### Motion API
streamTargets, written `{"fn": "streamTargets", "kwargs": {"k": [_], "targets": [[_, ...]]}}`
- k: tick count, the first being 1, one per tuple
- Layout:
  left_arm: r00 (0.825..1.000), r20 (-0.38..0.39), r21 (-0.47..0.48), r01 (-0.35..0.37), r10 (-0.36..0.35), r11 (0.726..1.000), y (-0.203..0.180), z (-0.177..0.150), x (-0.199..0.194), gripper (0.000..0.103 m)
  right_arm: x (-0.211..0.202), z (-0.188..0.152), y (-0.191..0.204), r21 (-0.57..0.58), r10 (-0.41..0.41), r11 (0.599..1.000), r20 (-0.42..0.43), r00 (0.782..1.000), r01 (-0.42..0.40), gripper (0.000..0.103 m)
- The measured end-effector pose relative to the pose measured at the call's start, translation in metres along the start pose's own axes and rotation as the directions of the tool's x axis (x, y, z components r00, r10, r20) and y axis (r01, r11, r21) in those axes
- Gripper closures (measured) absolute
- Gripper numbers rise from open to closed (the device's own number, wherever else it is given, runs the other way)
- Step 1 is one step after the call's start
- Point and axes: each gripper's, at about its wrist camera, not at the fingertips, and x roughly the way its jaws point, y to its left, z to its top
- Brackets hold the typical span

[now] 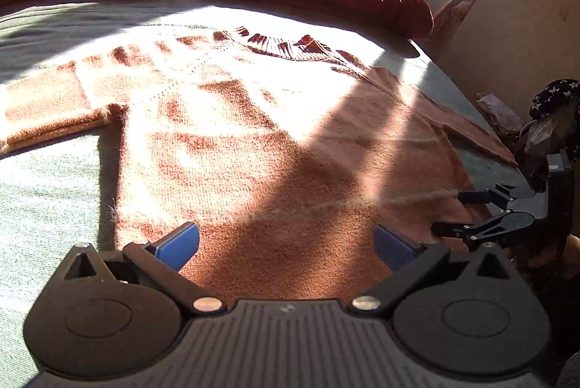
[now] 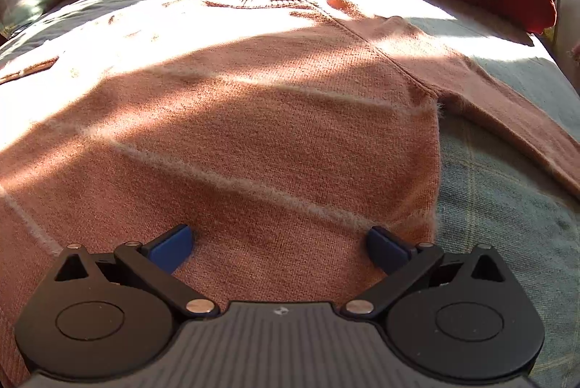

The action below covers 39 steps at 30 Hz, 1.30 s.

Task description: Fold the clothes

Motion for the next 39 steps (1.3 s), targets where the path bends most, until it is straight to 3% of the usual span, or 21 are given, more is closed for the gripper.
{"fn": "streamTargets", "kwargs": {"k": [4,14,21,26,31,39], "targets": [[0.997,-0.067,-0.026,-0.041,0.039,0.999,0.013,-0.011,0.021,0.001,-0.002,-0.003,-0.001,-0.002,0.010,1.000,0.003,1.000,-0.010,0.000],[0.999,-0.019,-0.044,-0.046,0.045,0.998,0.018,-0.028,-0.007,0.001,0.003,0.002,-0.003,-0.011,0.027,1.000,-0.022,0.999,-0.027,0.000],[0.998,0.043,0.041,-0.039,0.037,0.998,0.006,0.000,-0.009,0.001,0.005,0.003,0.000,-0.009,0.007,1.000,-0.026,1.000,-0.007,0.000],[0.998,0.055,0.068,0.001,-0.005,0.998,0.000,0.022,0.015,0.001,0.004,0.001,0.001,-0.002,-0.005,1.000,-0.013,1.000,0.005,0.000],[0.998,0.017,0.030,-0.064,0.063,0.998,0.006,0.011,0.040,0.001,0.004,0.000,0.002,0.007,-0.013,1.000,-0.003,1.000,0.013,0.000],[0.994,0.017,0.036,-0.104,0.103,0.994,-0.002,-0.014,0.015,0.001,0.004,0.000,0.002,0.013,-0.017,1.000,0.002,1.000,0.017,0.000]]}}
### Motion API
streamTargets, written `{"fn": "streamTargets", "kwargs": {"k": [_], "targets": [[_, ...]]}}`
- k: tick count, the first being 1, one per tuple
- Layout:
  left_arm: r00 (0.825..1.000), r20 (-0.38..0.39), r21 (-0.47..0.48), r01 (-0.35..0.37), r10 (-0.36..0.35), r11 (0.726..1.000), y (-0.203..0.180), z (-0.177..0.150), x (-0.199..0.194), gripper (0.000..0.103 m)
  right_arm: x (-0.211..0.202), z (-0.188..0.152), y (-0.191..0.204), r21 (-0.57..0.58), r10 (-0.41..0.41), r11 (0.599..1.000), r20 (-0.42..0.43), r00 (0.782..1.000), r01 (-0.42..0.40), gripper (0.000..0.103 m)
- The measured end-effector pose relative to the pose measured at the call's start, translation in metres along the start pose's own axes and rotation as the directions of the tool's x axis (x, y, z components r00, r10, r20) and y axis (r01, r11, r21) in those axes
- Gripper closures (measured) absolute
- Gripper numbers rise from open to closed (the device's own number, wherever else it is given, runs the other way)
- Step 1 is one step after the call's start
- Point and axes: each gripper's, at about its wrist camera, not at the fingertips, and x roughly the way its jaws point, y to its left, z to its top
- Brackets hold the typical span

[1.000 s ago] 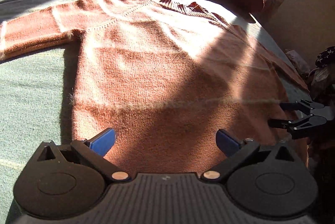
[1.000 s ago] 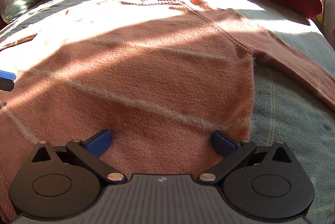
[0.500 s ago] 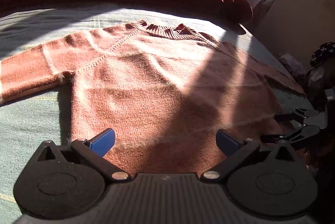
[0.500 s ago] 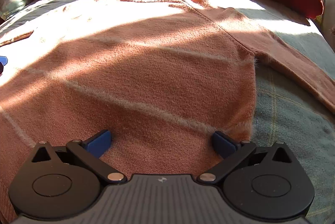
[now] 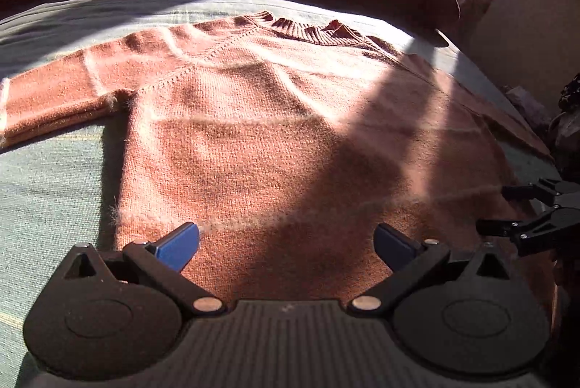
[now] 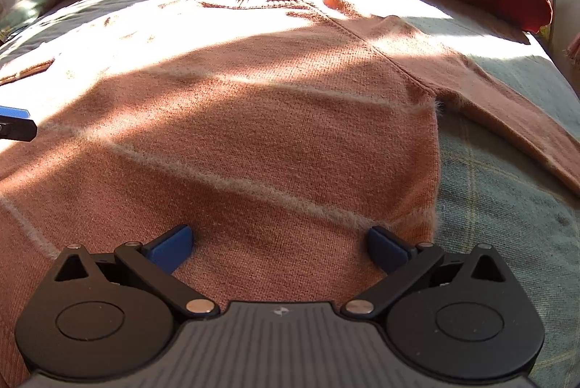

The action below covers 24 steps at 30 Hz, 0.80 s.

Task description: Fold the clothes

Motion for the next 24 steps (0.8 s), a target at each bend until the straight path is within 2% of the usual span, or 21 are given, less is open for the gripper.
{"fn": "streamTargets", "kwargs": {"k": [8,14,18,21,24], "targets": [[0.999,-0.032,0.051,-0.031,0.033,0.998,-0.011,-0.004,-0.007,0.001,0.000,0.000,-0.001,0.000,0.001,1.000,0.001,1.000,-0.001,0.000],[0.996,0.089,0.007,0.016,-0.017,1.000,0.008,0.021,-0.042,0.001,0.000,0.002,-0.001,-0.004,0.002,1.000,-0.012,1.000,-0.002,0.000],[0.982,0.180,-0.046,-0.045,0.053,0.998,0.041,0.038,-0.074,0.001,0.001,0.003,-0.001,-0.008,0.004,1.000,-0.021,1.000,-0.004,0.000],[0.960,0.240,-0.121,-0.118,0.144,0.986,0.075,0.046,-0.098,0.001,0.001,0.003,-0.001,-0.010,0.008,1.000,-0.021,1.000,-0.008,0.000],[0.941,0.281,-0.228,-0.123,0.186,0.966,0.119,0.050,-0.118,0.003,0.001,0.003,-0.001,-0.011,0.011,1.000,-0.021,1.000,-0.011,0.000]]}}
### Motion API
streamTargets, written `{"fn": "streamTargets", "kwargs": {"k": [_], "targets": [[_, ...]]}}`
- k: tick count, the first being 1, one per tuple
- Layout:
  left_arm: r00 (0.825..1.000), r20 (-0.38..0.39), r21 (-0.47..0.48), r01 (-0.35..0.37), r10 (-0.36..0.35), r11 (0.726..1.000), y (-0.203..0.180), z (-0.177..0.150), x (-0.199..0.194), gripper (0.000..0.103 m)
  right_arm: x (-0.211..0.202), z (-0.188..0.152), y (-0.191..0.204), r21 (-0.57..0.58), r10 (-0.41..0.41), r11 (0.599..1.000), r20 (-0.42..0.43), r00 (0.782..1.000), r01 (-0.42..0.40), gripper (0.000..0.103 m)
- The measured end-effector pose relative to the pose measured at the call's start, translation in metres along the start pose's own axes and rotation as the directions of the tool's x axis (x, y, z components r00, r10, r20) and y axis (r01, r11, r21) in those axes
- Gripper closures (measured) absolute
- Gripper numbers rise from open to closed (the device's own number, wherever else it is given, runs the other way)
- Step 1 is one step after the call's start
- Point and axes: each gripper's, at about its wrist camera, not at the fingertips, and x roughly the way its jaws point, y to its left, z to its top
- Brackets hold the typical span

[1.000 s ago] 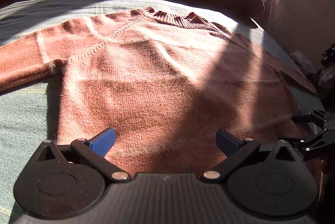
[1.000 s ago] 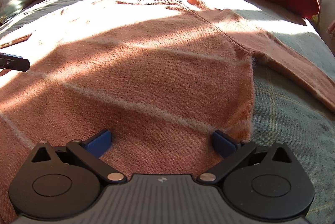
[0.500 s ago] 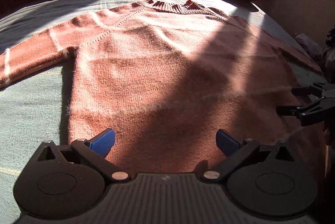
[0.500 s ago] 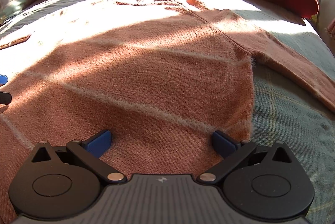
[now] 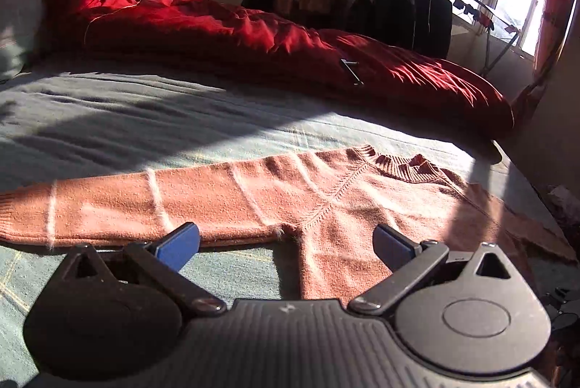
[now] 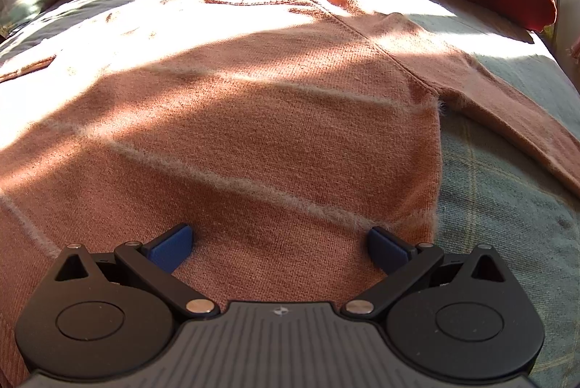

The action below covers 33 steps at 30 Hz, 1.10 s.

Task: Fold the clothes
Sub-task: 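Move the open left gripper to the ribbed cuff of the other sleeve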

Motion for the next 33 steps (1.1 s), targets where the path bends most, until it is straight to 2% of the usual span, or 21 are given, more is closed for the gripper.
{"fn": "streamTargets", "kwargs": {"k": [3,6,9,12,14,16,19,22,26,29,33], "targets": [[0.999,0.043,-0.189,0.013,-0.005,0.982,0.059,0.019,-0.003,0.003,0.000,0.001,-0.001,-0.003,0.005,1.000,-0.006,1.000,-0.005,0.000],[0.997,0.074,-0.383,0.050,-0.024,0.922,0.116,0.034,0.010,0.007,0.000,0.002,-0.001,-0.006,0.006,1.000,-0.014,1.000,-0.007,0.000],[0.996,0.072,-0.505,0.075,-0.044,0.860,0.153,0.038,0.039,0.007,0.000,0.002,0.000,-0.008,0.005,1.000,-0.020,1.000,-0.005,0.000],[0.999,0.008,-0.560,0.033,-0.035,0.828,0.172,0.032,0.075,0.007,0.001,0.004,0.000,-0.008,0.003,1.000,-0.031,1.000,-0.004,0.000],[0.998,-0.054,-0.600,-0.007,-0.032,0.800,0.181,0.023,0.096,0.013,0.002,0.006,0.000,-0.011,0.001,1.000,-0.042,0.999,-0.002,0.000],[0.996,-0.080,-0.607,-0.026,-0.028,0.794,0.185,0.015,0.104,0.013,0.002,0.006,0.000,-0.012,0.001,1.000,-0.047,0.999,-0.002,0.000],[0.996,-0.092,-0.614,-0.048,-0.011,0.788,0.191,0.006,0.105,0.020,0.002,0.007,0.000,-0.013,0.003,1.000,-0.051,0.999,-0.003,0.000],[0.988,-0.115,-0.578,-0.149,0.101,0.802,0.200,0.011,0.092,0.021,0.002,0.006,-0.001,-0.012,0.004,1.000,-0.048,0.999,-0.005,0.000],[0.963,-0.133,-0.573,-0.267,0.233,0.775,0.216,0.019,0.071,0.021,0.002,0.006,-0.001,-0.013,0.007,1.000,-0.048,0.999,-0.007,0.000],[0.978,-0.082,-0.607,-0.201,0.191,0.769,0.219,0.018,0.058,0.021,0.001,0.006,-0.001,-0.013,0.006,1.000,-0.047,0.999,-0.006,0.000],[0.998,-0.031,-0.575,-0.064,0.056,0.816,0.195,0.028,0.065,0.021,0.001,0.006,-0.001,-0.015,0.004,1.000,-0.048,0.999,-0.005,0.000]]}}
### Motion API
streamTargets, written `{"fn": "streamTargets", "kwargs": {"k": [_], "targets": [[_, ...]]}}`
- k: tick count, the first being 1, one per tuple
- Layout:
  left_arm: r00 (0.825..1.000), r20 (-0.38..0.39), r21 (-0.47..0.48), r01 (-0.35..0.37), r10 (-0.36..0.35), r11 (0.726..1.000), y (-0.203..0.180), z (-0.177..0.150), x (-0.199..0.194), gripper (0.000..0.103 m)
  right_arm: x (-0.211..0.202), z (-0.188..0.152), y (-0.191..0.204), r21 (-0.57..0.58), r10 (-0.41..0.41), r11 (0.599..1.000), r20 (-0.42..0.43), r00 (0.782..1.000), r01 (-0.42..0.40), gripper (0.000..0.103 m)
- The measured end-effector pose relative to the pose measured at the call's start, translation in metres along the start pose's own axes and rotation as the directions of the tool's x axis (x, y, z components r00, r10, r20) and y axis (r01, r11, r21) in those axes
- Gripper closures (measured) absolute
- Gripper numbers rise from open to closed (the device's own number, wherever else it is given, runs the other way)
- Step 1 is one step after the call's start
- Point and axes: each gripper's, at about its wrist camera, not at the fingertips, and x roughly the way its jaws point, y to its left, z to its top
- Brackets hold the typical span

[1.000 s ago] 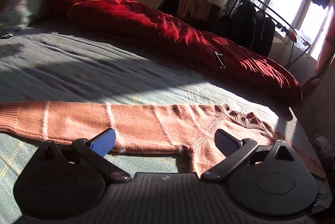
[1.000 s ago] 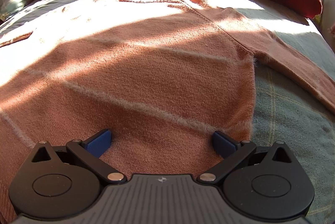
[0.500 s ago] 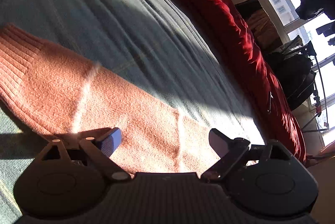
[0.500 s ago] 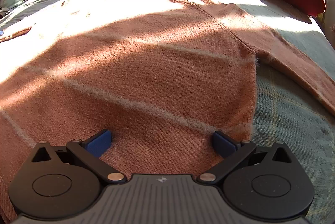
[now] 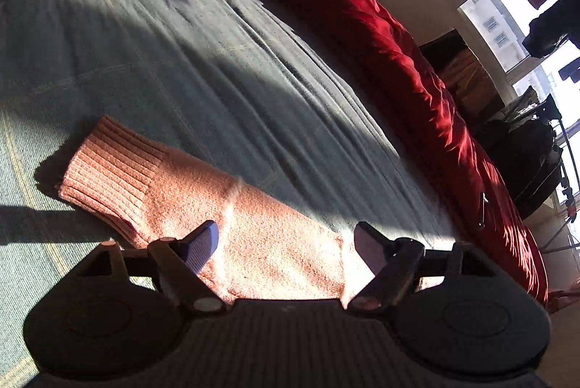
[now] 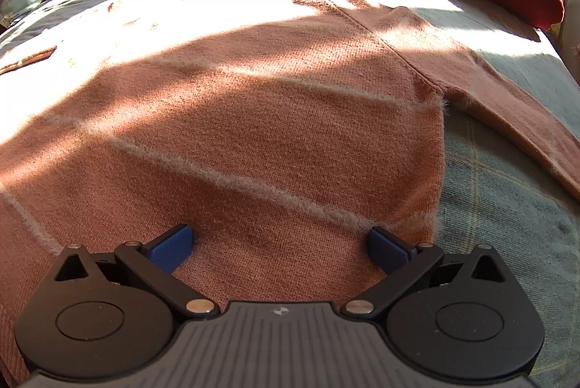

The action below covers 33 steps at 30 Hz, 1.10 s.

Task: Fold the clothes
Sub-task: 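Move the open left gripper to the ribbed cuff of the other sleeve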

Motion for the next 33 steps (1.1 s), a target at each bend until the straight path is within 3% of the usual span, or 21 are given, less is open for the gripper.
{"fn": "streamTargets", "kwargs": {"k": [2,5,10,13,17,20,26,30,33], "targets": [[0.997,-0.039,0.041,0.068,-0.066,0.997,-0.018,-0.004,0.013,0.021,0.000,0.001,0.000,-0.001,-0.002,1.000,-0.004,1.000,0.002,0.000],[0.988,-0.122,0.065,0.108,-0.099,0.992,-0.044,-0.015,0.048,0.021,0.001,0.001,0.001,-0.002,-0.006,1.000,-0.007,1.000,0.006,0.000],[0.977,-0.214,0.111,0.045,-0.020,0.993,-0.058,-0.038,0.097,0.021,0.001,0.002,0.002,-0.001,-0.011,1.000,-0.013,1.000,0.010,0.000],[0.981,-0.190,0.091,0.059,-0.041,0.994,-0.049,-0.035,0.092,0.021,0.002,0.002,0.001,-0.001,-0.009,1.000,-0.011,1.000,0.009,0.000],[0.993,-0.115,0.080,-0.029,0.038,0.996,-0.030,-0.019,0.070,0.021,0.001,-0.002,0.001,0.002,-0.011,1.000,0.008,1.000,0.011,0.000],[0.997,-0.065,0.033,-0.044,0.046,0.998,-0.011,-0.010,0.044,0.021,0.001,-0.001,0.001,0.003,-0.013,1.000,0.009,1.000,0.013,0.000],[0.999,0.053,-0.089,0.012,-0.008,0.996,0.029,-0.013,-0.014,0.023,0.002,0.000,0.002,0.002,-0.018,1.000,0.001,1.000,0.018,0.000],[0.993,0.118,-0.223,0.022,0.004,0.975,0.057,-0.023,-0.036,0.033,0.002,0.001,0.002,0.002,-0.020,1.000,-0.001,1.000,0.020,0.000],[0.990,0.138,-0.326,0.008,0.039,0.945,0.075,-0.034,-0.040,0.049,0.002,0.001,0.003,0.002,-0.022,1.000,-0.003,1.000,0.022,0.000]]}}
